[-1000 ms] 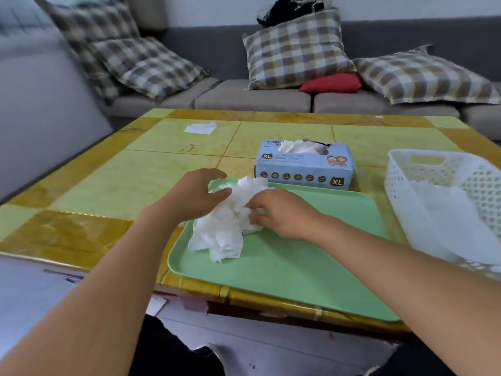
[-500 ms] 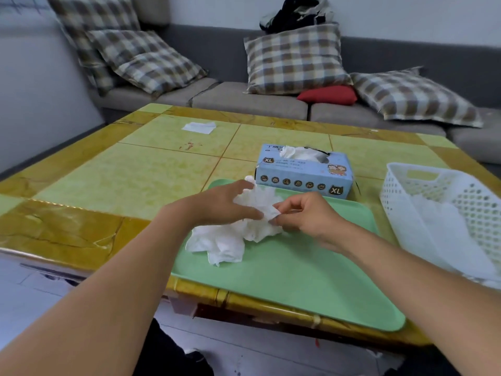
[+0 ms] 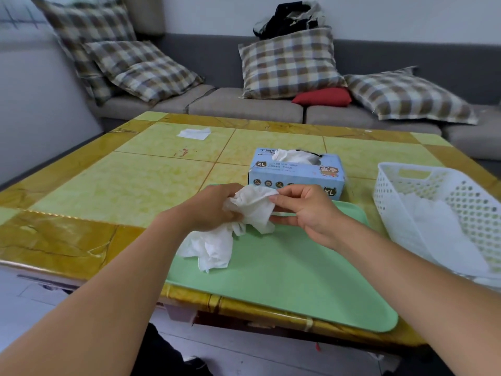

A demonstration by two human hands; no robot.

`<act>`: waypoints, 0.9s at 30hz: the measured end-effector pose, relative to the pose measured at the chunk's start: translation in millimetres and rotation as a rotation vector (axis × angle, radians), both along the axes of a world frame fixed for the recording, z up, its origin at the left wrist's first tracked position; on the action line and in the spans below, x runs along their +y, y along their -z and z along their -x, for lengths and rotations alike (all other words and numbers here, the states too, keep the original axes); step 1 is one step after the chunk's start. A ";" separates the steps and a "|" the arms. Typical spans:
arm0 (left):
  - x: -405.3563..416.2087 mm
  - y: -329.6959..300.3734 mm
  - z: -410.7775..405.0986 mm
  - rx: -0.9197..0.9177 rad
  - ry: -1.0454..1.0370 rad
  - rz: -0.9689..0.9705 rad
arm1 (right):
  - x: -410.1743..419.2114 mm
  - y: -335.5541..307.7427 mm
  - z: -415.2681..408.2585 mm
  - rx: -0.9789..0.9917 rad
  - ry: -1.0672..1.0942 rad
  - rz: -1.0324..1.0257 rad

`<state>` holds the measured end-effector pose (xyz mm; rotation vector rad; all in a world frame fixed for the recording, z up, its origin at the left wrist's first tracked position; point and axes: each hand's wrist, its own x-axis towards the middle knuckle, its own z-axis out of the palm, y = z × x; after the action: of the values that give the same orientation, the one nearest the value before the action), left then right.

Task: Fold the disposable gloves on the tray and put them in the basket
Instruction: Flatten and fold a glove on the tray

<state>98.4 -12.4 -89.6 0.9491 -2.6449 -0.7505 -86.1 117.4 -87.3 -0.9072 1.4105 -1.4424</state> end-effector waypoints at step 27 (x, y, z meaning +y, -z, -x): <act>47.6 -47.3 24.7 0.051 -0.130 0.089 | 43.7 -31.6 55.8 -0.393 0.058 -0.284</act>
<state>73.8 35.1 -42.3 1.0509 -2.5220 -0.6132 -141.9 161.1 -55.7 -0.3804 1.3049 -1.3307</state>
